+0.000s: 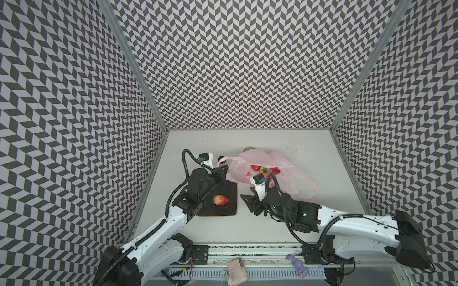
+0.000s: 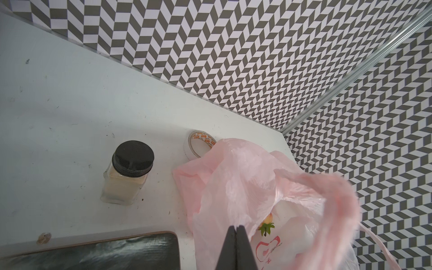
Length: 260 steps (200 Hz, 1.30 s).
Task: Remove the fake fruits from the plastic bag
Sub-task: 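Reach the right gripper back into the pink bag opening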
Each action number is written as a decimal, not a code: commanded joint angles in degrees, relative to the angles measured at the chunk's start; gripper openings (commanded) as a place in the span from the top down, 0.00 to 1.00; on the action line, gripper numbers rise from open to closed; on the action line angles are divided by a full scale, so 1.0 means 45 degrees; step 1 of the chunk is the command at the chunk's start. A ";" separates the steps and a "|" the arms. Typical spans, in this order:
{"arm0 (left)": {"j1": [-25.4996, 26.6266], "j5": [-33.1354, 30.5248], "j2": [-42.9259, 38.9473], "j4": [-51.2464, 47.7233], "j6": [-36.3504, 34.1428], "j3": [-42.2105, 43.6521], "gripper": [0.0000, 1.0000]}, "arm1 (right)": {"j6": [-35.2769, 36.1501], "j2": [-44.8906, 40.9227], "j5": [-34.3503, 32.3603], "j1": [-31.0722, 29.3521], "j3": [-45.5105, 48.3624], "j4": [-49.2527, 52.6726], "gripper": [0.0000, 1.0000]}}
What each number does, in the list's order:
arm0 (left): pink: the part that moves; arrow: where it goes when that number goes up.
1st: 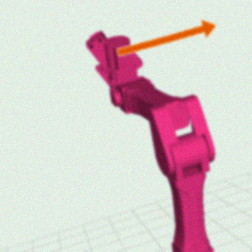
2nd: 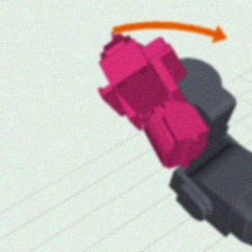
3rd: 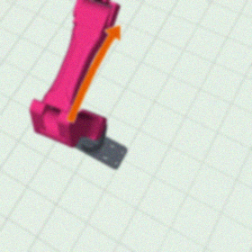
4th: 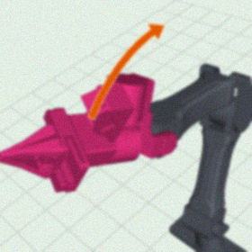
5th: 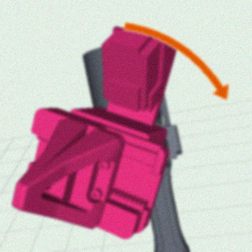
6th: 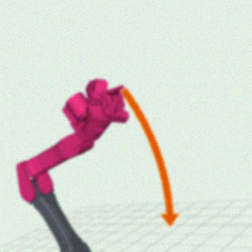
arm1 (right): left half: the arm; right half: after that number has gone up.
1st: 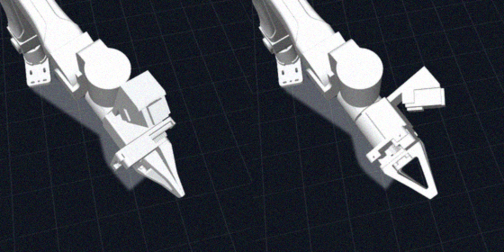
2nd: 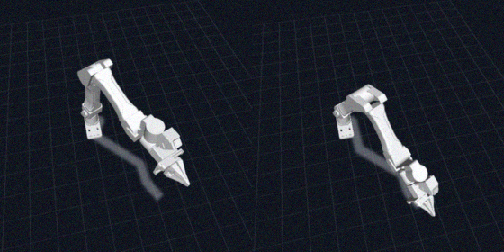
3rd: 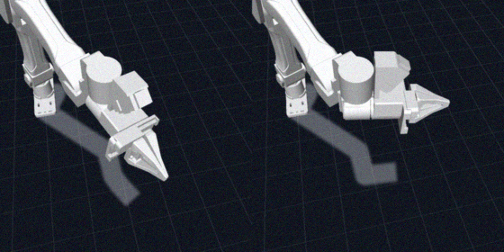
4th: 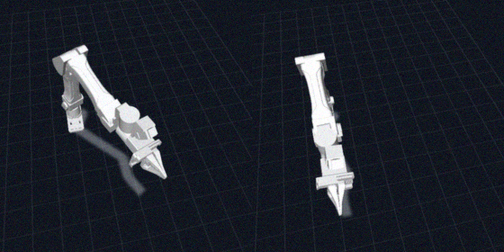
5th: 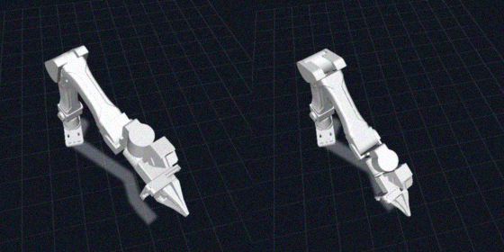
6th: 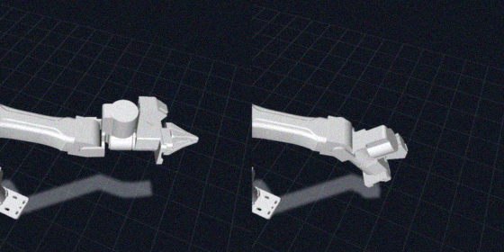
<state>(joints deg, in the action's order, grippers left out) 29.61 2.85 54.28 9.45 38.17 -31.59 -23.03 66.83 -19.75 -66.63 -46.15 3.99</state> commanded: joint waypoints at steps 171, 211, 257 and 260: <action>0.2327 0.0311 -0.0810 -0.0109 -0.0454 0.1231 1.00 | -0.2340 0.2784 0.2497 0.3785 0.0407 0.1914 0.44; 0.2323 0.0163 -0.0649 -0.0128 -0.0684 0.0890 1.00 | -0.2823 0.2943 0.2111 0.4589 -0.0349 0.0873 0.45; 0.2327 0.0176 -0.0348 -0.0457 -0.0686 0.0508 1.00 | -0.3927 0.4707 0.1680 0.5233 -0.0953 -0.0154 0.55; 0.2310 0.0171 -0.0359 -0.0474 -0.0694 0.0474 1.00 | -0.3955 0.4816 0.1589 0.5246 -0.1014 -0.0158 0.55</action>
<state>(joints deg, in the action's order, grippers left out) 39.79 4.40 52.27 8.23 35.62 -26.94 -37.41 84.38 -9.96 -43.90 -48.23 6.90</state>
